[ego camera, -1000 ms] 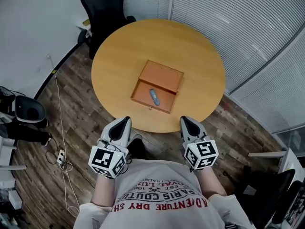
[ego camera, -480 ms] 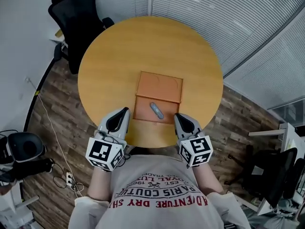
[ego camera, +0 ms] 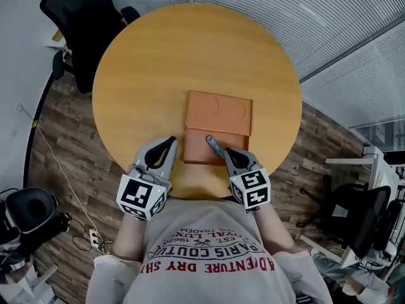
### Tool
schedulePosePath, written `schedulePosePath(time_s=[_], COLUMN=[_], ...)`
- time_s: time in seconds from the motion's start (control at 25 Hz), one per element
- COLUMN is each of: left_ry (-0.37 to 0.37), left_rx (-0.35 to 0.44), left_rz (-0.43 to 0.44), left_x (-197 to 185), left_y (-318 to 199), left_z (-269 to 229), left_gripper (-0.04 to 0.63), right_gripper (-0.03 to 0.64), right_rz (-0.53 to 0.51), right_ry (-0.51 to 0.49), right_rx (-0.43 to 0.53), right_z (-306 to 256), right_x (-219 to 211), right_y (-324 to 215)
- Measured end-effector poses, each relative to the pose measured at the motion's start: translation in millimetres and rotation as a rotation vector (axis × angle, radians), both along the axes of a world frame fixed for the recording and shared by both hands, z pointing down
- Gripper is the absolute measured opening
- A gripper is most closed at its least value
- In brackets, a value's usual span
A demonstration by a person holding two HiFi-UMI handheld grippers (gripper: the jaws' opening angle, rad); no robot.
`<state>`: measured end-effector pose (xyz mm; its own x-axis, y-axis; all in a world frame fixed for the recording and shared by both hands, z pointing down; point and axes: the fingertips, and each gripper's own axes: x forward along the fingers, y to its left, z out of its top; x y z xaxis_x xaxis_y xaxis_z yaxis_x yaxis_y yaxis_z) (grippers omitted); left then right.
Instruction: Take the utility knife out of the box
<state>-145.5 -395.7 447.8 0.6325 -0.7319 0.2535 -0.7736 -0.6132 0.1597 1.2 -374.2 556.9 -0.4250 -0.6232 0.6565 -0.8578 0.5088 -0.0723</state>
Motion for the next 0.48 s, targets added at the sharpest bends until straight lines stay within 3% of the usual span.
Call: schedulePosePath(time_s=[0.12,0.2,0.48], left_ry=[0.010,0.015,0.014], left_rx=[-0.017,-0.036,-0.078], left_rz=[0.014,0.021,0.054], left_x=[-4,-4,-3], left_y=[-7,-10,-15], left_z=[12,20,39], left_gripper=[-0.005,-0.005,-0.005], right_gripper=[0.008,0.103,0.193], right_rz=[-0.029,-0.056,-0.094], right_ry=[0.055,0.082,0.204], right_rx=[-0.069,-0.128,-0.328], right_z=[27,45,102], right_x=[-7,-11,-12], right_y=[-7,-8,-8])
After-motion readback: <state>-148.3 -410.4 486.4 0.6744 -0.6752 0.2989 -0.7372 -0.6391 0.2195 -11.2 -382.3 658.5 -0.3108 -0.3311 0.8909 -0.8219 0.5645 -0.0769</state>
